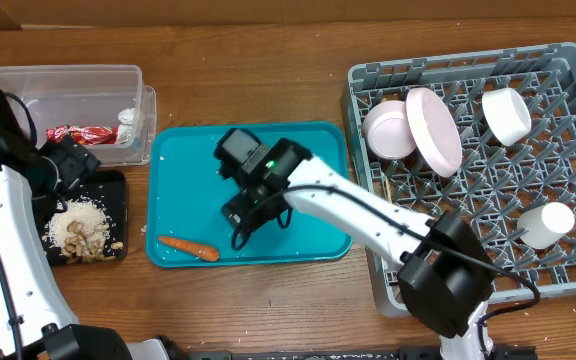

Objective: Sort waste into correct bins and load items into the dishwasher

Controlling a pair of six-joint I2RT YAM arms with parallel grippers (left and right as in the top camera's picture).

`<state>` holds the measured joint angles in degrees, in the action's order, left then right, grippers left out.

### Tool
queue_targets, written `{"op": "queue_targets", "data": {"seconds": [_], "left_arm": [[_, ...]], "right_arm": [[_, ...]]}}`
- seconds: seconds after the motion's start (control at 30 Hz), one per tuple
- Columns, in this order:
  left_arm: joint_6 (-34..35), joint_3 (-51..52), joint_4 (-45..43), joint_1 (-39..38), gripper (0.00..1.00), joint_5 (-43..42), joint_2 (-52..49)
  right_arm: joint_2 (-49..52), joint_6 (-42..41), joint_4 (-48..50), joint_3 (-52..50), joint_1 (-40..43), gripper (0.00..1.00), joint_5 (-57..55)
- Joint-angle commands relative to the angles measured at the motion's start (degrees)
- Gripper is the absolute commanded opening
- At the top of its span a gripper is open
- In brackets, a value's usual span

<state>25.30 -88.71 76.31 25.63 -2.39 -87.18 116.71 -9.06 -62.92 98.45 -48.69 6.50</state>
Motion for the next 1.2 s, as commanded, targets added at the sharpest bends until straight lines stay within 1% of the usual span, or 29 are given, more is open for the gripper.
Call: {"op": "queue_targets", "data": {"seconds": [0.0, 0.23, 0.27, 0.37, 0.5, 0.63, 0.77, 0.9, 0.97, 1.17], "left_arm": [[-0.59, -0.37, 0.35, -3.04, 0.92, -1.73, 0.31], [3.19, -0.35, 0.7, -14.43, 0.93, -1.68, 0.31], [5.09, -0.24, 1.7, -18.05, 0.93, -1.68, 0.31], [6.82, 0.52, 2.62, -23.06, 0.94, -1.11, 0.31], [13.38, 4.11, 4.72, -29.4, 0.96, 1.36, 0.31], [21.05, 10.54, 3.43, -33.07, 0.98, 1.53, 0.31], [26.08, 17.18, 0.02, -33.68, 0.98, 1.53, 0.31], [30.12, 24.24, -5.6, -33.53, 0.97, 1.49, 0.31], [31.26, 28.33, -10.54, -33.55, 0.97, 1.05, 0.31], [32.94, 35.76, -18.16, -33.53, 0.95, 1.05, 0.28]], "right_arm": [[-3.56, -1.86, -0.96, 4.09, 6.29, 0.86, -3.96], [-10.8, -1.42, -6.56, 10.62, 23.76, 0.89, -8.37], [-12.41, -1.44, -8.44, 12.92, 29.53, 0.9, -8.35], [-14.19, -1.46, -10.69, 14.8, 38.01, 0.92, -7.67], [-14.91, -1.44, -13.92, 14.86, 48.28, 0.93, -4.79], [-14.84, -1.46, -15.78, 14.14, 55.04, 0.94, -4.66], [-14.86, -1.44, -15.89, 13.62, 58.45, 0.94, -1.27], [-14.84, -1.44, -15.98, 13.46, 59.3, 0.94, -0.17], [-14.84, -1.46, -15.85, 13.4, 59.19, 0.94, -0.13], [-14.82, -1.44, -15.89, 13.35, 58.93, 0.94, 0.24]]}}
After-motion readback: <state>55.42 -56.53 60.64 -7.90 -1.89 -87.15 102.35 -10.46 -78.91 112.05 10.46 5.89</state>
